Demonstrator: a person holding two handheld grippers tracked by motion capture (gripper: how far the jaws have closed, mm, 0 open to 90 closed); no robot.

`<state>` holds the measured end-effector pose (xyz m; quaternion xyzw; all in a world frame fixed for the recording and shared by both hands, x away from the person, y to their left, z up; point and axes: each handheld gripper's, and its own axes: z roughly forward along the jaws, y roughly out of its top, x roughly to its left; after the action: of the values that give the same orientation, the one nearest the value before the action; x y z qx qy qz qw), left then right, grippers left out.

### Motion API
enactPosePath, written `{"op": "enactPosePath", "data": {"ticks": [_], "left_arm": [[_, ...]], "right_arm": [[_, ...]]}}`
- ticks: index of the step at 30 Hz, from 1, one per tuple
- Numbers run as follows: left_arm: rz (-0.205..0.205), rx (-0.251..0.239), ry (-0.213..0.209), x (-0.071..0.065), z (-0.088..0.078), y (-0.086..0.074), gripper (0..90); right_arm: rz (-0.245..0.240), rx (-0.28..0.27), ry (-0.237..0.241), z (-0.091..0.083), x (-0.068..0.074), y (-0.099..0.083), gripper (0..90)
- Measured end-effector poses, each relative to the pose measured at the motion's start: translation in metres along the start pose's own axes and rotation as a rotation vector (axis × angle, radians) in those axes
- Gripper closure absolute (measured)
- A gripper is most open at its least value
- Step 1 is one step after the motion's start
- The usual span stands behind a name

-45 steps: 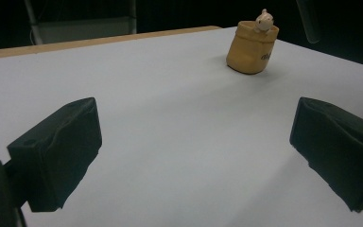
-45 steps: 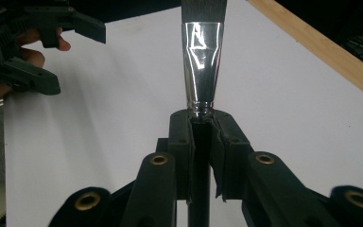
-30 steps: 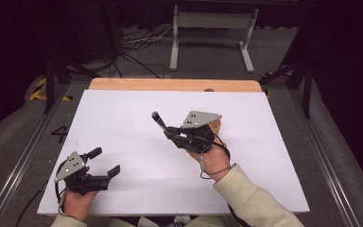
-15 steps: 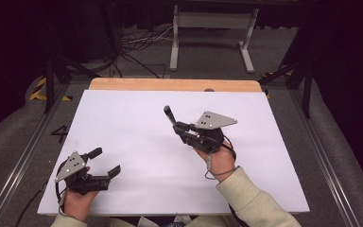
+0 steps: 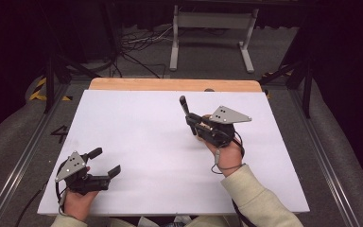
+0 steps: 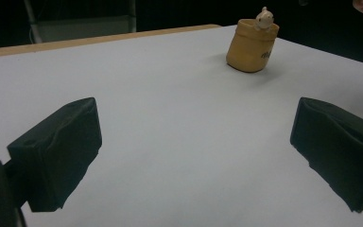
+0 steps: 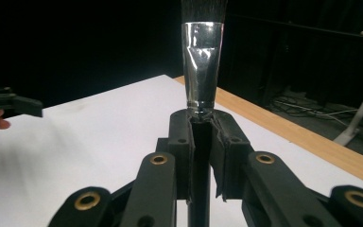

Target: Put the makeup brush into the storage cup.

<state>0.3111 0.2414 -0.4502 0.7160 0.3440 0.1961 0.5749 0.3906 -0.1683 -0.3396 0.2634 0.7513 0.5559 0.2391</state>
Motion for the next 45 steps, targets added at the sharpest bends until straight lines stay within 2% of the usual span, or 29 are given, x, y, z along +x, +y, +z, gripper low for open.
{"op": "enactPosePath", "data": {"ticks": [9, 21, 28, 40, 45], "left_arm": [[-0.003, 0.002, 0.000, 0.001, 0.000, 0.000, 3.4], [-0.008, 0.002, 0.000, 0.001, 0.001, -0.001, 3.4], [-0.007, 0.002, 0.002, 0.001, 0.001, -0.001, 3.4], [-0.007, 0.005, 0.000, 0.001, 0.001, -0.001, 3.4], [-0.007, 0.005, -0.001, 0.001, 0.001, -0.001, 3.4]], "right_arm": [[0.016, -0.009, -0.073, -0.004, -0.020, 0.001, 79.7], [0.047, -0.015, -0.140, -0.005, -0.041, -0.002, 79.7], [0.050, -0.022, -0.173, -0.006, -0.049, -0.003, 79.7], [0.011, -0.029, -0.215, -0.008, -0.062, -0.009, 79.7], [0.025, -0.029, -0.227, -0.007, -0.070, -0.011, 79.6]]}}
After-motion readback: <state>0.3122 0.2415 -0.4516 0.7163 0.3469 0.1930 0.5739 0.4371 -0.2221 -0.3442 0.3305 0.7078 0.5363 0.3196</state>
